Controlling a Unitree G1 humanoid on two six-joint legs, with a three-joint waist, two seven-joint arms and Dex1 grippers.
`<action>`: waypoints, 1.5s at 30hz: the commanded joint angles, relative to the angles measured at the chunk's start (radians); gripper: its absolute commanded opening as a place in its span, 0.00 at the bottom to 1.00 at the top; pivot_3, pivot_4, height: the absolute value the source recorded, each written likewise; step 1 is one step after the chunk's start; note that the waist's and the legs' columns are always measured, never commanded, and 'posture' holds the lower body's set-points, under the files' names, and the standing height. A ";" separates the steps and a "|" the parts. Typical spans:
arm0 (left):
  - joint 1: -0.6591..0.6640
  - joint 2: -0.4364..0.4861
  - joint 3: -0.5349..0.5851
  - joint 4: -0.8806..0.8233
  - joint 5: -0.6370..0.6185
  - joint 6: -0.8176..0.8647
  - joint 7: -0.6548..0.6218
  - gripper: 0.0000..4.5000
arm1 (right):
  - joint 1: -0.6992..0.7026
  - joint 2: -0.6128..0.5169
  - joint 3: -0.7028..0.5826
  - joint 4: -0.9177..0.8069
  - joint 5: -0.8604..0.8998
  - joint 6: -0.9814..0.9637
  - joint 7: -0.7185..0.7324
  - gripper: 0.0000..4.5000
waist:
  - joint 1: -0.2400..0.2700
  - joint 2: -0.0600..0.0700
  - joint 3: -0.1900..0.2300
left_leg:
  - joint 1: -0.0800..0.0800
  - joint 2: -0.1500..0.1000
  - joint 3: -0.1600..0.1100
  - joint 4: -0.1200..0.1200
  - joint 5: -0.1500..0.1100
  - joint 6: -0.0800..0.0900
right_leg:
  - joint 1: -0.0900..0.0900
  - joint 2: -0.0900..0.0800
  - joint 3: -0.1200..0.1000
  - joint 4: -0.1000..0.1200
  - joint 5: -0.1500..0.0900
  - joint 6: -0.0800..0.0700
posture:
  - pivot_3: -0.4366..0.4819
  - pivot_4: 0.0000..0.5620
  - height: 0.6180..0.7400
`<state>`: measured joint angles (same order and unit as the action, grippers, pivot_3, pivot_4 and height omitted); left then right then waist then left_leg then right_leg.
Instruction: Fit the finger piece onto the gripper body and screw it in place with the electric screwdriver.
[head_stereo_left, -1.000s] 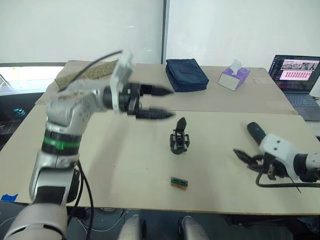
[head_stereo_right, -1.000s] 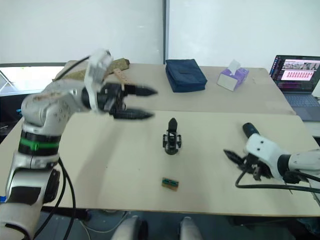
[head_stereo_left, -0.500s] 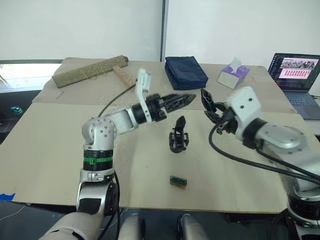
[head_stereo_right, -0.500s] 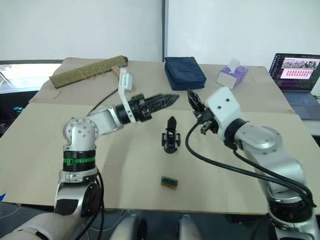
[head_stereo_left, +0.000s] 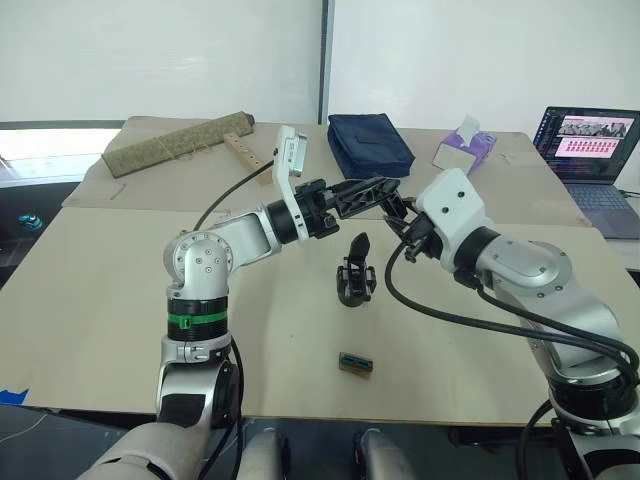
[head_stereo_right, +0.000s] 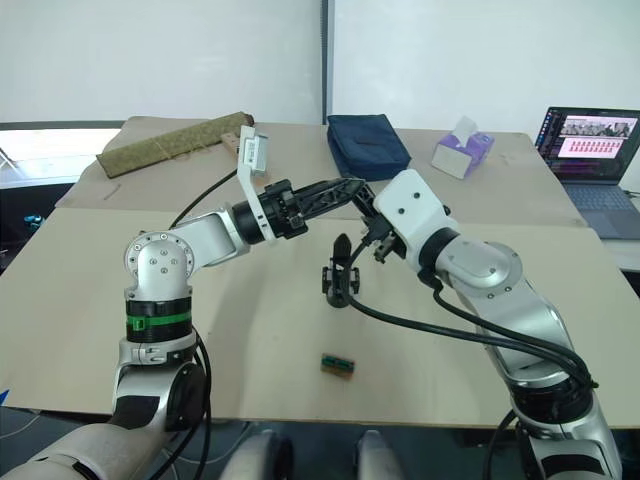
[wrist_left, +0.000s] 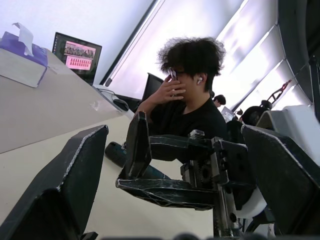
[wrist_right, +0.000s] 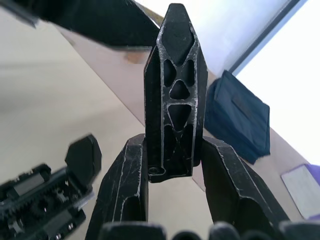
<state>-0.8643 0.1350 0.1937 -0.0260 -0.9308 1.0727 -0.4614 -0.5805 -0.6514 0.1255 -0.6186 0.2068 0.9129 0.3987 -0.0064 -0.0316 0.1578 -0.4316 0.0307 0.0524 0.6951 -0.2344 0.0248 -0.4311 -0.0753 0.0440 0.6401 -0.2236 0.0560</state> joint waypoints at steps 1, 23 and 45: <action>-0.023 -0.001 -0.003 -0.010 -0.009 -0.022 -0.001 0.60 | -0.032 0.008 -0.014 -0.037 -0.021 -0.014 -0.009 0.25 | 0.000 0.000 0.000 | 0.000 0.000 0.000 0.000 0.000 0.000 | 0.000 0.000 0.000 0.000 0.000 0.000 | 0.48 0.27 0.99; -0.056 -0.048 -0.015 0.033 0.007 -0.119 0.021 0.59 | -0.046 0.072 -0.051 -0.084 0.018 0.079 -0.018 0.25 | -0.004 0.000 0.000 | 0.000 0.000 0.000 0.000 0.000 0.000 | 0.001 0.000 -0.001 -0.001 0.000 0.000 | 0.48 0.27 0.99; -0.156 0.202 -0.257 0.204 0.221 -0.342 -0.550 0.00 | -0.029 -0.025 -0.320 -0.172 0.306 0.210 0.222 0.62 | -0.005 0.000 0.000 | 0.002 0.000 0.002 -0.002 0.000 0.000 | 0.003 0.000 -0.002 -0.003 0.000 0.000 | 0.48 0.27 0.99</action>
<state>-0.9824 0.3141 -0.0320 0.1664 -0.7395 0.7865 -0.8764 -0.5956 -0.6553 -0.0996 -0.7604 0.4189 1.0810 0.5503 -0.0117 -0.0313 0.1580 -0.4294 0.0313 0.0548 0.6928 -0.2345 0.0249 -0.4265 -0.0745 0.0411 0.6341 -0.2235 0.0554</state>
